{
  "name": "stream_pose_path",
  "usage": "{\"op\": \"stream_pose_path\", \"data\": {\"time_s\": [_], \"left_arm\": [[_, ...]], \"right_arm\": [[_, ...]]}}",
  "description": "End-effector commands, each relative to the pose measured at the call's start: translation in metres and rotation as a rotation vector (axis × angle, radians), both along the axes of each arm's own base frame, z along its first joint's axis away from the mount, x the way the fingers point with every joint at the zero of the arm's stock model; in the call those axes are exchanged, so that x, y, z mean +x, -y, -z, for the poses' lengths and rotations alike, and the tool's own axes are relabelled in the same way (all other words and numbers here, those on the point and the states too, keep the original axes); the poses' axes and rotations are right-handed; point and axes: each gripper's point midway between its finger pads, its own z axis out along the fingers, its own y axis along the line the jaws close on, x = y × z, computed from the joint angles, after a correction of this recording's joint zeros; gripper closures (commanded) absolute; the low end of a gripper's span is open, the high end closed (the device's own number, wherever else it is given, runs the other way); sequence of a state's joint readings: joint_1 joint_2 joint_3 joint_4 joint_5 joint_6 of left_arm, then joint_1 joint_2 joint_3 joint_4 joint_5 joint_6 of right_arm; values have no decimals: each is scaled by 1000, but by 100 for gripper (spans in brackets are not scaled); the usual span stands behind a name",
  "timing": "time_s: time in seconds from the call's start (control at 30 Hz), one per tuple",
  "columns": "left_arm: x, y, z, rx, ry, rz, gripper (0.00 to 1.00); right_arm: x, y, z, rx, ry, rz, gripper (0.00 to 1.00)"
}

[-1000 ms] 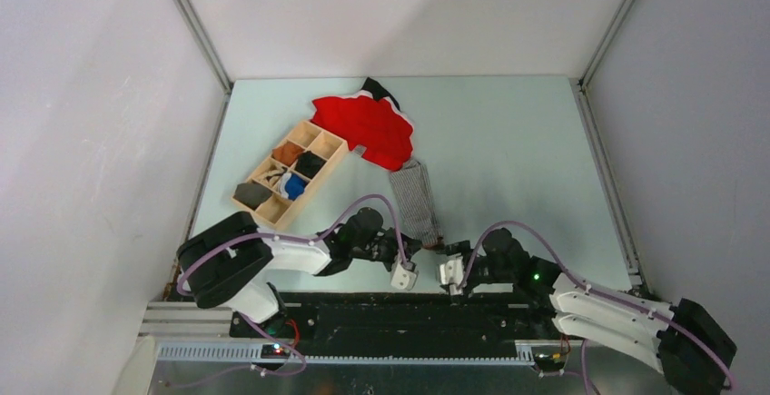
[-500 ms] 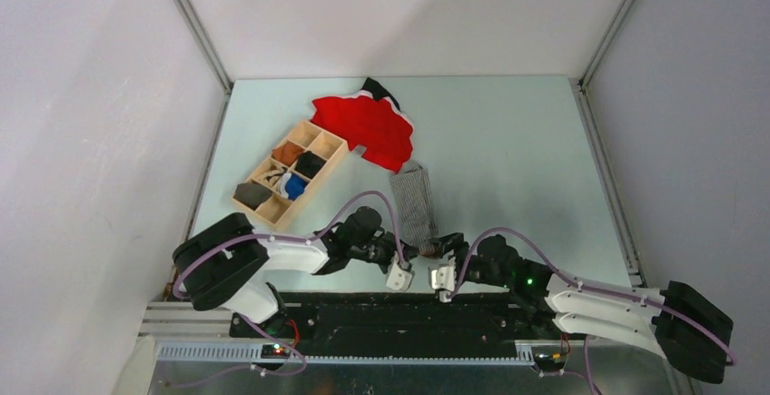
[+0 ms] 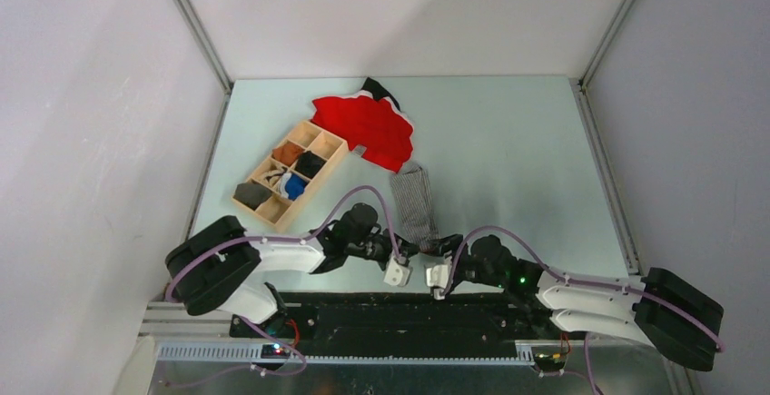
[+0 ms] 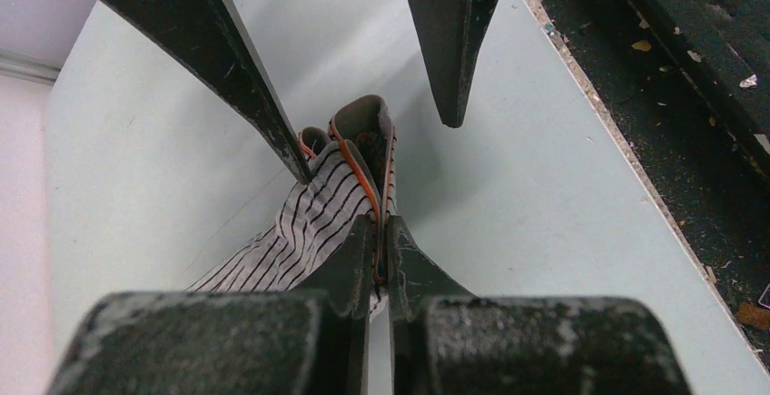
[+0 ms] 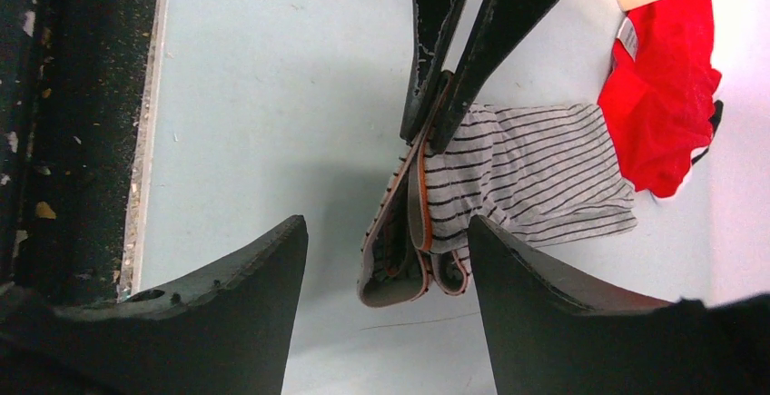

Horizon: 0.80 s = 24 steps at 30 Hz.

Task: Roll the underwear
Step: Roll the underwear to the center of the board.

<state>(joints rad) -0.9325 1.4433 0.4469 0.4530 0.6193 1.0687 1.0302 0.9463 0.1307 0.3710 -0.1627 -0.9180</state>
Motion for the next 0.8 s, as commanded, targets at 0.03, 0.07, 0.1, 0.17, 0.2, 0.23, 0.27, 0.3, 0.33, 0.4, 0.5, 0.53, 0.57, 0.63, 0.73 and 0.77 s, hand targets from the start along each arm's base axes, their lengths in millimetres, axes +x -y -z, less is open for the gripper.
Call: {"op": "stream_pose_path", "data": {"time_s": [0.03, 0.07, 0.1, 0.17, 0.2, 0.23, 0.27, 0.3, 0.33, 0.4, 0.5, 0.53, 0.57, 0.63, 0.73, 0.77], "left_arm": [[-1, 2, -19, -65, -23, 17, 100], [-1, 2, -20, -68, -22, 17, 100], [0, 2, -20, -70, -22, 16, 100], [1, 1, -22, -76, -25, 11, 100], [1, 1, -23, -80, -28, 14, 100], [1, 0, -24, -84, -31, 13, 100], [1, -1, -24, -84, -33, 13, 100], [2, -2, -24, -85, -34, 12, 100], [1, -2, -23, -85, -37, 13, 100], [2, -4, -23, -85, -42, 14, 100], [3, -6, -21, -78, -47, 7, 100], [3, -6, -20, -75, -51, 6, 100], [3, -7, -19, -71, -53, 4, 100], [3, -9, -17, -61, -64, -4, 100], [6, -11, -21, -60, -122, -61, 100], [6, -12, -23, -59, -160, -85, 100]], "right_arm": [[14, -10, -20, 57, 40, 33, 32], [15, -10, -18, 50, 35, 30, 35], [15, -11, -16, 43, 31, 23, 38], [16, -10, -12, 27, 21, 24, 44], [18, -10, -10, 19, 17, 29, 45], [19, -10, -8, 17, 17, 29, 46], [21, -11, -10, 20, 19, 33, 46], [22, -11, -8, 18, 16, 32, 47], [25, -13, -11, 26, 20, 37, 47], [28, -15, -11, 24, 18, 39, 49], [37, -17, -12, 24, 4, 65, 56], [39, -17, -11, 21, -7, 71, 59], [44, -18, -14, 27, -13, 76, 66], [46, -20, -15, 17, -40, 69, 79], [36, -17, -9, -20, -117, 26, 94], [38, -14, -12, -21, -126, 24, 96]]}}
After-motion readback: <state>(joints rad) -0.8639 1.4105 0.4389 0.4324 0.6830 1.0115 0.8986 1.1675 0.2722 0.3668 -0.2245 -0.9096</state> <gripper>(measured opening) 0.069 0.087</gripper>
